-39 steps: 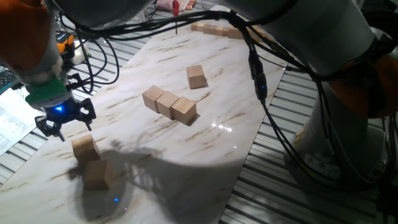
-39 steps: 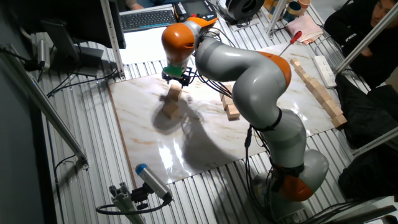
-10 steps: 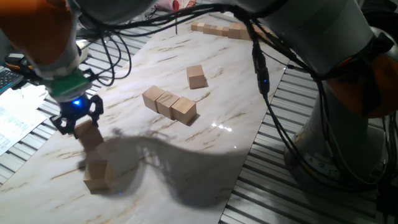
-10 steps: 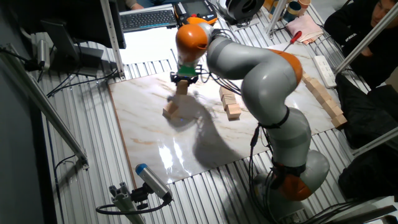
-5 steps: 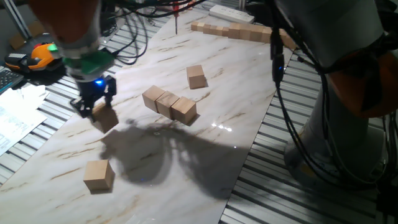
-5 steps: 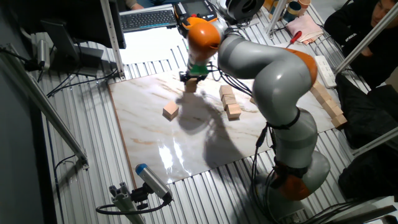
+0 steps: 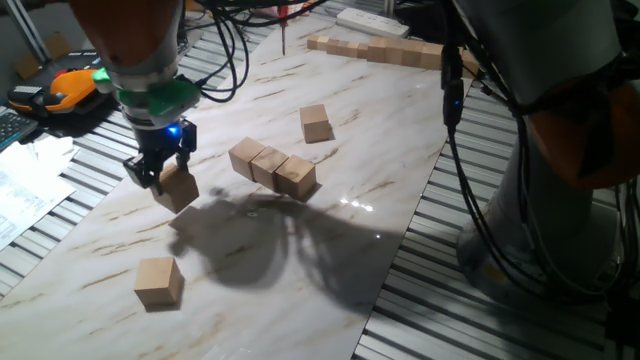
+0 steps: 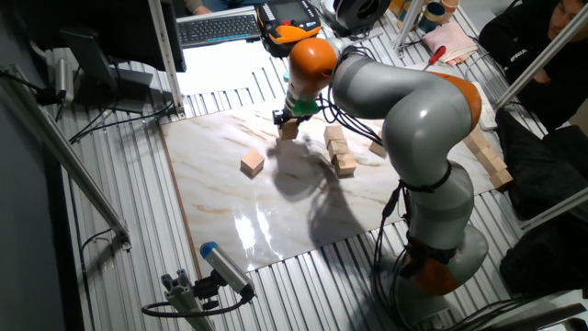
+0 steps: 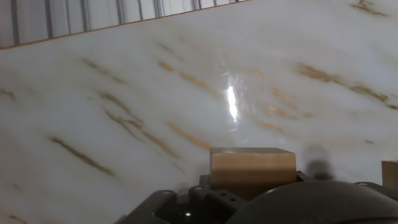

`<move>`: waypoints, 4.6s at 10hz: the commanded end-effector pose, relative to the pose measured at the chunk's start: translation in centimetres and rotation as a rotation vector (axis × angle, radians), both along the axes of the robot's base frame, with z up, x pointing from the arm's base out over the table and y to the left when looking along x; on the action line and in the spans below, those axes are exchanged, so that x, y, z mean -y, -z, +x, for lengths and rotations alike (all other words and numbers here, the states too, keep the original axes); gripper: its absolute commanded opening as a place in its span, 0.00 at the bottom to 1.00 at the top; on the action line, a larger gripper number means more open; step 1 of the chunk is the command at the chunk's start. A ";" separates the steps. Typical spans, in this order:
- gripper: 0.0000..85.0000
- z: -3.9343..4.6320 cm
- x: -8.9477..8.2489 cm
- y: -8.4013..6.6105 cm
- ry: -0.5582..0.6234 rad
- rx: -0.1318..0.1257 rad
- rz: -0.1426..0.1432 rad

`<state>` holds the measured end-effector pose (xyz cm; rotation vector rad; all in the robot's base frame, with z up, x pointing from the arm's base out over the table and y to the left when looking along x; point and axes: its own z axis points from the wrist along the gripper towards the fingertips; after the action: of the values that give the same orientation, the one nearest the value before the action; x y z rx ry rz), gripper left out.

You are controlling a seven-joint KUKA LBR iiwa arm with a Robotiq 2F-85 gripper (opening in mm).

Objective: Stack the blocks into a pyramid shape

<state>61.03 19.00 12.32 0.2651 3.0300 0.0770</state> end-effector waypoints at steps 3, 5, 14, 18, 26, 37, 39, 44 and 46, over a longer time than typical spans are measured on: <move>0.00 0.00 0.0 0.0 0.174 -0.001 -0.066; 0.00 0.00 0.0 0.0 0.165 0.022 -0.052; 0.00 -1.87 4.5 -0.9 0.049 -0.011 -0.046; 0.00 -4.52 9.1 -1.6 -0.038 -0.004 -0.039; 0.00 -8.05 12.8 -0.7 -0.117 0.029 -0.009; 0.00 -8.78 14.4 -1.3 0.044 -0.052 -0.052; 0.00 -9.37 14.9 -1.8 0.037 -0.059 -0.053; 0.00 -11.39 16.4 -0.2 -0.001 -0.033 -0.034; 0.00 -11.59 16.1 0.0 -0.010 -0.031 -0.025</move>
<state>49.44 2.88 12.28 0.2485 3.0610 0.0371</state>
